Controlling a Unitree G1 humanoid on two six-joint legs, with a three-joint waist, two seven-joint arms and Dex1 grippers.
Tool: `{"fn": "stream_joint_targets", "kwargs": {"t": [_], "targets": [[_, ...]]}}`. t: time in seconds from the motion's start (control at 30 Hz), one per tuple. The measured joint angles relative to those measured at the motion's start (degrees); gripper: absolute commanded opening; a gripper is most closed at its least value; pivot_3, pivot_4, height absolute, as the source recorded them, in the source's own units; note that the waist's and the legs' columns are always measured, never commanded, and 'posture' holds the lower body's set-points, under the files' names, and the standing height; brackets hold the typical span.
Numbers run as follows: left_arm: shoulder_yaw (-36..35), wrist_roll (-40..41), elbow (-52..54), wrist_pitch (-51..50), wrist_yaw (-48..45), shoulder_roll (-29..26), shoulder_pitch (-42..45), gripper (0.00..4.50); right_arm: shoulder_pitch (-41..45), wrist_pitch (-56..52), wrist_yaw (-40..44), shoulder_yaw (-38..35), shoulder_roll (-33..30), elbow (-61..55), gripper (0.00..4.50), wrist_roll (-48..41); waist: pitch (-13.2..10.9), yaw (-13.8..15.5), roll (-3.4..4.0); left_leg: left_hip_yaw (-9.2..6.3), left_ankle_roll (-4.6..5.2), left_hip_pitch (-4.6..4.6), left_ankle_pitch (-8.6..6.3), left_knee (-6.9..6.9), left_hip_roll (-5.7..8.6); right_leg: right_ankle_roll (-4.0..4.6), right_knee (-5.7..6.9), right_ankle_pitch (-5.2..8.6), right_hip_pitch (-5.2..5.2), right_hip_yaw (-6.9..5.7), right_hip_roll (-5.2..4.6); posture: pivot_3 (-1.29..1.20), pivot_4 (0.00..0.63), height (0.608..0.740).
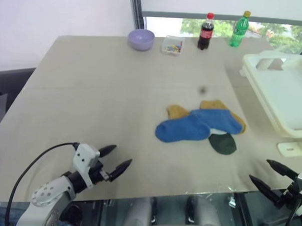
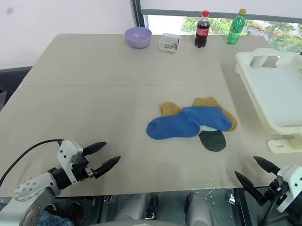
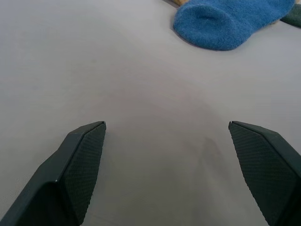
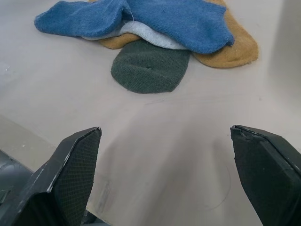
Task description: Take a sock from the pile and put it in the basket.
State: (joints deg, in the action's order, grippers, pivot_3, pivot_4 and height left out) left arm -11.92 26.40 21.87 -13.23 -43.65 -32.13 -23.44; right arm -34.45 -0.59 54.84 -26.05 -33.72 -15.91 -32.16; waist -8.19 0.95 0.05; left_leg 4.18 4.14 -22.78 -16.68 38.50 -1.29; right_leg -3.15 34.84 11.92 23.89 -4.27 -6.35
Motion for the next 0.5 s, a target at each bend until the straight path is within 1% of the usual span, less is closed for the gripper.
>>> {"fn": "stream_joint_targets", "kwargs": {"t": [0.1, 0.2, 0.3, 0.5], "targets": [[-0.25, -0.46, -0.01, 0.29, 1.11, 0.69, -0.19, 4.47, 0.1, 0.11, 0.14, -0.01, 0.0, 0.14, 4.49, 0.04, 0.0, -0.01, 0.0, 0.0, 0.0, 0.0, 0.0, 0.02, 0.0, 0.0, 0.01, 0.0, -0.01, 0.01, 0.0, 0.0, 0.15, 0.74], [-0.71, -3.25, -0.25, 3.75, 2.84, 2.51, -0.74, 4.47, 0.14, 0.99, 1.1, -0.26, -0.01, 0.44, 4.49, 0.18, -0.01, -0.01, -0.04, 0.01, 0.0, 0.0, 0.0, 0.05, 0.01, 0.0, 0.02, -0.01, -0.07, 0.01, 0.02, 0.0, 0.15, 0.74], [-0.7, -4.85, -0.65, 6.58, 2.66, 2.59, -0.58, 4.47, 0.46, 1.25, 1.92, -0.26, -0.04, 0.88, 4.49, 0.46, -0.01, 0.01, -0.03, 0.0, 0.0, 0.02, 0.0, 0.08, 0.0, 0.0, 0.04, -0.01, -0.09, 0.01, 0.03, 0.0, 0.15, 0.74], [-0.7, -5.94, -2.67, 8.71, 2.53, 2.69, 0.4, 4.47, 1.55, 1.86, 2.39, -0.26, -0.09, 1.31, 4.49, 1.35, -0.01, -0.02, -0.04, 0.0, 0.0, 0.03, 0.0, 0.15, -0.01, -0.01, 0.07, -0.01, -0.14, 0.01, 0.04, 0.0, 0.15, 0.74]]}}
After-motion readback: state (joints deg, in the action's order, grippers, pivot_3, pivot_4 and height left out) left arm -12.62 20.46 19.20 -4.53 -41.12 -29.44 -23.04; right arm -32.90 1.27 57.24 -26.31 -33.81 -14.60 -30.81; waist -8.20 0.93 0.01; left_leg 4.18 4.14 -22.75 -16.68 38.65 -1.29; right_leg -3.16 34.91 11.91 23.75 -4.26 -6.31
